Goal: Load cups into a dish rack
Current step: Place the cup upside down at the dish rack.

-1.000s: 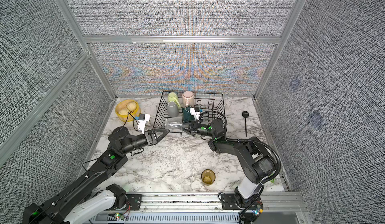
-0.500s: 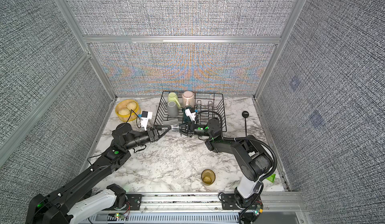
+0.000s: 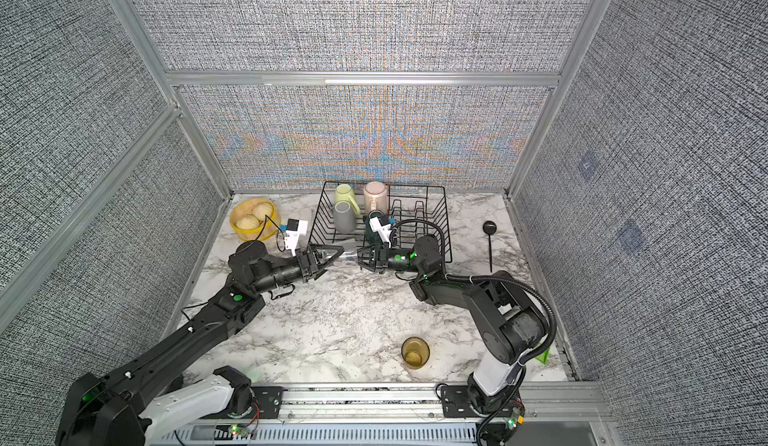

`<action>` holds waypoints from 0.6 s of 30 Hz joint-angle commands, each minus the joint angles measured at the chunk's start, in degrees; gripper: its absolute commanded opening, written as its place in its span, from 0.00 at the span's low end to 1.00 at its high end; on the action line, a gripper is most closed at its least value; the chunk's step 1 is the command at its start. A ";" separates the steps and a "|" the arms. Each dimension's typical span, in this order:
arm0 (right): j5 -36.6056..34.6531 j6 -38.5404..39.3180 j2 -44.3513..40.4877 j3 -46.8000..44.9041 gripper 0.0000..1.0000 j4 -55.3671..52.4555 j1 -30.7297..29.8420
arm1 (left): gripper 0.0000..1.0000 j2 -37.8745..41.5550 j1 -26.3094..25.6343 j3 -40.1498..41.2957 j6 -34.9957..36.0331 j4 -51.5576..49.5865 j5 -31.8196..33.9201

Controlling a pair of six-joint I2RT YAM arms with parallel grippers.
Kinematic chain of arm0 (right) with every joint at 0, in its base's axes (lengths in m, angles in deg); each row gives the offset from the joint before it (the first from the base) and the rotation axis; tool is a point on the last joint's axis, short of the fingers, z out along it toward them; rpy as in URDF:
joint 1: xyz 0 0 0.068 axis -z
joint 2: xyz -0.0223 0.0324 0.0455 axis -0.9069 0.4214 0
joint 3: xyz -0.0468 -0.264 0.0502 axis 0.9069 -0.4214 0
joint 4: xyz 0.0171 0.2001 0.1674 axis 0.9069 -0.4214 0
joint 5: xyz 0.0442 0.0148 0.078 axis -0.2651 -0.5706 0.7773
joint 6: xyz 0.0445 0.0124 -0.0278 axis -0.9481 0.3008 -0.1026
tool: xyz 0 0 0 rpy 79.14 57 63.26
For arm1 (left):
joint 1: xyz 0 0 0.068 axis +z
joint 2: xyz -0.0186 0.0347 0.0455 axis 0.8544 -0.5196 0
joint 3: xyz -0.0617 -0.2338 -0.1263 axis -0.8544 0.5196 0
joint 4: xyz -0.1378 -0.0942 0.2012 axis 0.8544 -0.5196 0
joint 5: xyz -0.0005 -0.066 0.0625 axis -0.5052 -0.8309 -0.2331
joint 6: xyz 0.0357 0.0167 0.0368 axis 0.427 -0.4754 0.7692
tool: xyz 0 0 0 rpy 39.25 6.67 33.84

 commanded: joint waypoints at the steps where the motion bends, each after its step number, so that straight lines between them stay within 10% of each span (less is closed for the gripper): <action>1: 0.04 3.95 -0.64 1.07 0.00 -3.07 -0.04 | 0.86 -0.37 0.10 0.07 -0.81 3.33 -1.05; 18: -1.90 -1.45 3.71 1.02 0.12 6.00 1.60 | 0.69 2.39 0.08 -0.72 2.22 0.54 1.62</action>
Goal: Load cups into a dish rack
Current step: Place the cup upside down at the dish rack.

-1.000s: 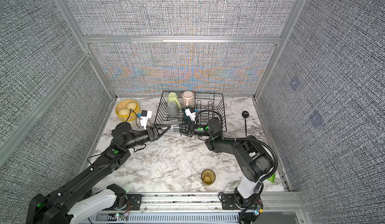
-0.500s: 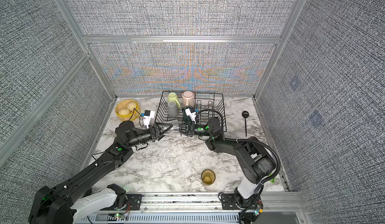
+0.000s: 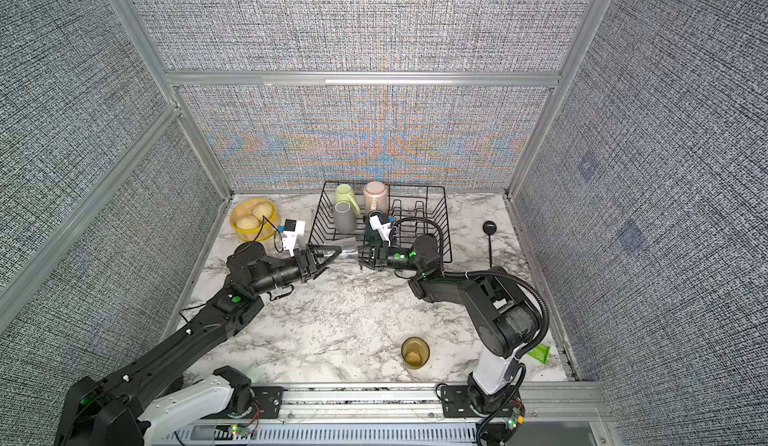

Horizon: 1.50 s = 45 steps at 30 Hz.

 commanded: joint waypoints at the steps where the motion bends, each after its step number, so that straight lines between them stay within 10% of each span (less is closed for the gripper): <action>1: -1.81 -0.58 -0.19 -0.01 0.16 1.09 0.70 | 0.68 0.55 0.01 -1.47 2.33 0.44 -0.41; 15: -3.41 0.67 -1.88 -1.40 0.31 -1.65 1.80 | 0.61 -0.42 -0.07 -1.63 4.00 -1.36 1.09; 24: -5.65 1.88 -4.32 -4.60 0.42 -8.03 5.30 | 0.61 1.44 0.09 -7.75 18.74 -23.33 14.64; 30: -7.34 14.85 -14.97 -7.31 0.52 -28.52 8.54 | 0.60 -1.91 -0.01 -13.78 28.88 -32.97 23.93; 37: -27.12 43.86 -32.52 0.15 0.59 -77.78 8.09 | 0.56 -10.67 -0.03 -21.10 35.26 -34.89 28.61; 45: -41.43 52.33 -42.45 2.49 0.67 -92.92 8.14 | 0.53 -23.43 -0.12 -30.08 42.04 -39.96 34.92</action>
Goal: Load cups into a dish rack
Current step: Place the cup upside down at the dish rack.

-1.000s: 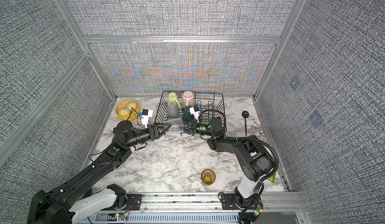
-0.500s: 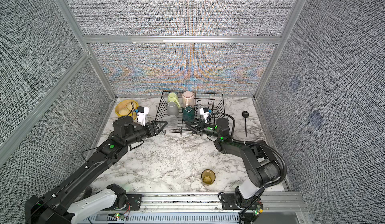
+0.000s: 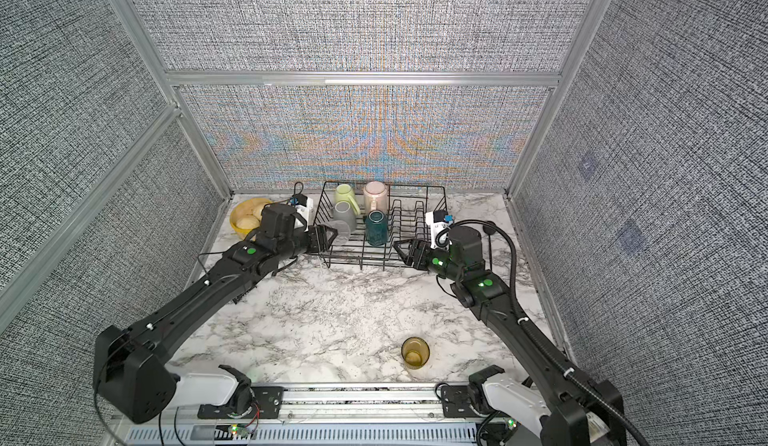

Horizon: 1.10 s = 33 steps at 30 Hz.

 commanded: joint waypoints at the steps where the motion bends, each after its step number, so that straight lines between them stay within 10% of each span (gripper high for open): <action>1: -8.86 5.77 -2.28 -0.07 0.67 -9.86 -0.11 | 0.53 -3.99 -0.07 -3.07 5.46 -2.53 4.24; 7: -10.77 5.46 -4.20 -1.77 0.78 -9.24 -0.13 | 0.50 -14.61 -0.04 -11.41 9.40 -7.06 5.93; 10: -12.25 5.30 -4.31 -1.84 0.99 -9.59 -0.16 | 0.51 -18.53 -0.10 -13.94 10.08 -7.74 6.71; 33: -16.66 7.06 -6.34 -0.41 0.99 -13.48 -0.11 | 0.61 -32.83 -0.04 -24.77 11.89 -18.39 8.83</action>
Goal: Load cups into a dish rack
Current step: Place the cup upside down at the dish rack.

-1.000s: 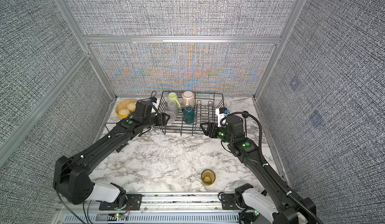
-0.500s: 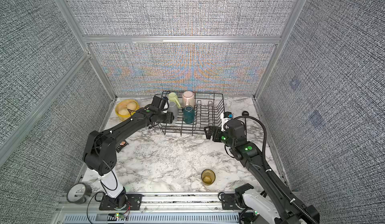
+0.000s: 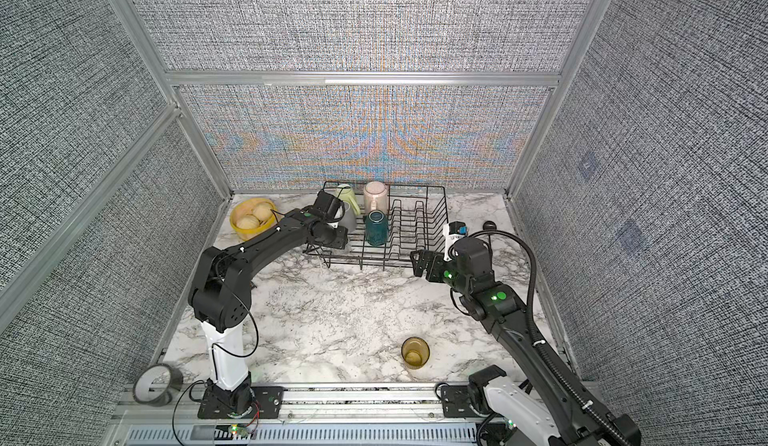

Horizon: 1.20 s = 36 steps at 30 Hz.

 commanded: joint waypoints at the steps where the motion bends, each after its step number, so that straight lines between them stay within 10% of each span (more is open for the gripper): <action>1: -0.84 0.46 -0.13 0.37 0.99 -1.18 -0.10 | 0.64 -0.27 -0.01 -0.44 0.72 -1.56 -0.09; 13: 7.48 -3.02 -0.22 -1.92 0.99 3.62 2.52 | 0.98 4.17 -0.04 0.88 -0.15 -0.96 0.05; 27: 20.98 -4.21 14.14 9.66 0.90 -25.21 -0.72 | 0.99 26.85 -1.55 17.26 -2.74 5.26 -0.10; 36: 12.48 -1.15 14.99 10.58 0.79 -44.99 -5.89 | 0.98 40.97 -2.62 31.20 -5.29 12.71 3.26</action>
